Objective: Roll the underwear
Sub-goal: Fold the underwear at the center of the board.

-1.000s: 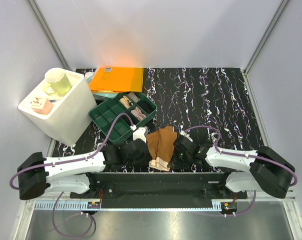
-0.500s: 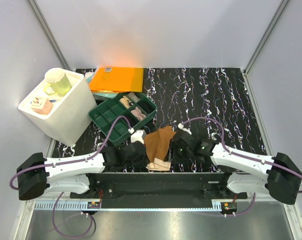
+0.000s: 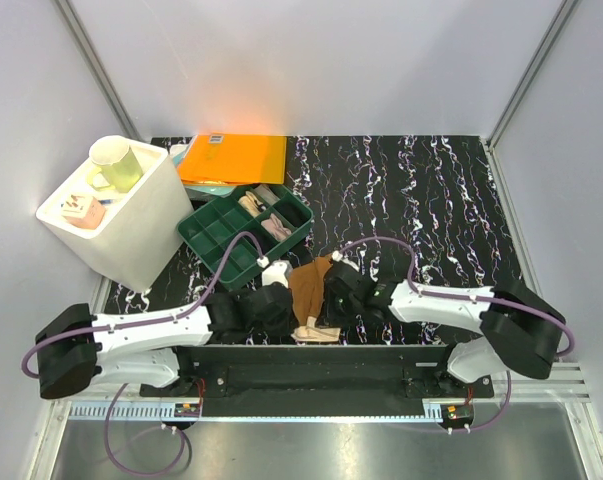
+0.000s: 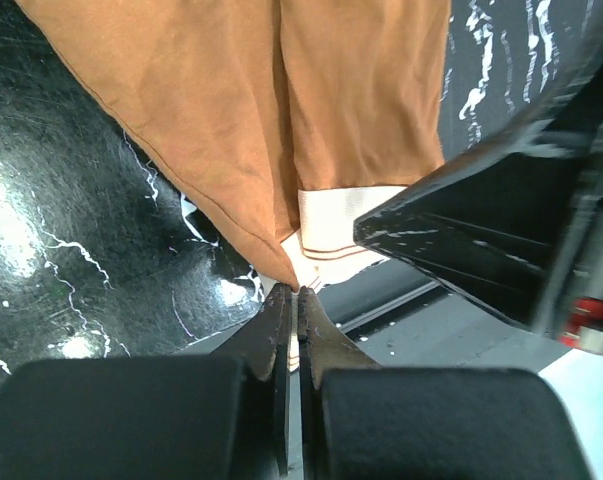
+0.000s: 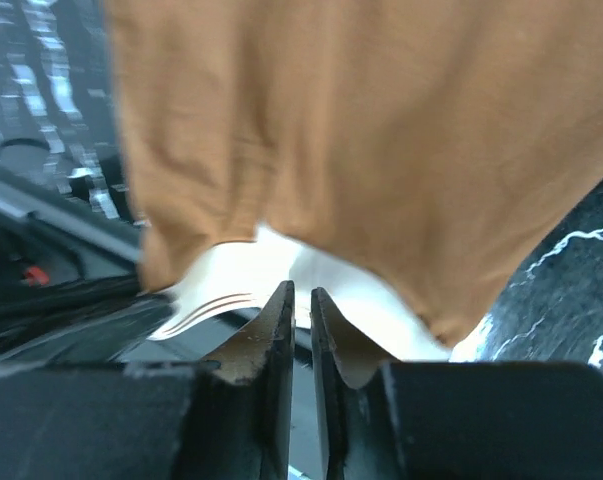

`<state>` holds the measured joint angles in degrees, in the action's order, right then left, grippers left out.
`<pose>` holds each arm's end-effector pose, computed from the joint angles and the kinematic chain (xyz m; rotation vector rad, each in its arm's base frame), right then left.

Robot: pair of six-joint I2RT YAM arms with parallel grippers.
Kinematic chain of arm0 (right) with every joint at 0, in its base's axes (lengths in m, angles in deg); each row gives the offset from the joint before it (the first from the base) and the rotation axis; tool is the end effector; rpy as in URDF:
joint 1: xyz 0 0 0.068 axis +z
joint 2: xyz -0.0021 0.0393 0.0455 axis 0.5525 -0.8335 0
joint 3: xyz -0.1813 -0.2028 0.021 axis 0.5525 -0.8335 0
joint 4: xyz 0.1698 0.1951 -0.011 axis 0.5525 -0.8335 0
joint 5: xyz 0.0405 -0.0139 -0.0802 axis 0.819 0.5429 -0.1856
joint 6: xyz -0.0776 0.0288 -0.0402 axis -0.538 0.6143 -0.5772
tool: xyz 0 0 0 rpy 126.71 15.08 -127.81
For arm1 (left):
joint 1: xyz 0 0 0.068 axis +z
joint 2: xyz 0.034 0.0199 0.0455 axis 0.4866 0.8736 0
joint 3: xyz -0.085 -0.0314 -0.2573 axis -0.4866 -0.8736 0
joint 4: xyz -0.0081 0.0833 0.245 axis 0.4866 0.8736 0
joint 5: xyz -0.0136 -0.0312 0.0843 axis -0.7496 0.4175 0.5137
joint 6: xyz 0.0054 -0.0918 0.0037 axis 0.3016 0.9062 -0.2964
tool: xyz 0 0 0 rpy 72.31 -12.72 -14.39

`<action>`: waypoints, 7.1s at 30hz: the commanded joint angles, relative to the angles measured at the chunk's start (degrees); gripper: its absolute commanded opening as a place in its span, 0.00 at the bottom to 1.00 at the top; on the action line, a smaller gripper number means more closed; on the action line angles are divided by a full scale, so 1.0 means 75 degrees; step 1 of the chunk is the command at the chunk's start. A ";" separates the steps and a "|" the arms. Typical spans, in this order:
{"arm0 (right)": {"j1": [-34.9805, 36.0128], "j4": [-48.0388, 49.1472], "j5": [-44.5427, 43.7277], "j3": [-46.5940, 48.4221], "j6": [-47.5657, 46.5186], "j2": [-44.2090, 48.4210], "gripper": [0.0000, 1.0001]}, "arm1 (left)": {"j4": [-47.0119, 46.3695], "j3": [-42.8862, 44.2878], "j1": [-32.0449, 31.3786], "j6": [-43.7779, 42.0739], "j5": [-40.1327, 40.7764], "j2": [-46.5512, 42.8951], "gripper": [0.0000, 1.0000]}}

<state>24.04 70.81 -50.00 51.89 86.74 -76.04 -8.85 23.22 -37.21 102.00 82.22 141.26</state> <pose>0.1516 0.2493 0.1353 -0.0924 2.7397 0.7937 0.1139 -0.2153 0.1592 0.1258 2.5399 -0.6753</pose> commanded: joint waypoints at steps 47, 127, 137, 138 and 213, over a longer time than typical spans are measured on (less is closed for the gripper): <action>-0.0095 -0.2331 -0.1815 -0.1572 0.1030 0.3270 0.40 | -0.3410 0.0400 -0.0684 -0.0454 -0.0215 0.3105 0.00; -0.0084 0.0117 -0.0878 -0.3225 -0.0036 0.4664 0.59 | -0.4007 0.1455 -0.0708 -0.1181 -0.0907 0.4535 0.00; -0.0096 0.0352 -0.1217 -0.3155 -0.0012 0.4125 0.61 | -0.4125 0.1478 -0.0719 -0.1134 -0.1059 0.4500 0.00; -0.0096 0.0352 -0.1252 -0.3155 -0.0001 0.4102 0.60 | -0.4125 0.1478 -0.0719 -0.1134 -0.1071 0.4488 0.00; -0.1910 -0.2426 -0.1207 0.1050 -0.2304 0.2150 0.49 | -0.4242 -0.0736 0.0230 -0.0032 -0.0930 0.3223 0.00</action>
<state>15.58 54.41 -60.58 54.34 81.01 -52.00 -48.17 20.20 -35.50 104.19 73.45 166.57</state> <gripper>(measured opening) 0.508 0.047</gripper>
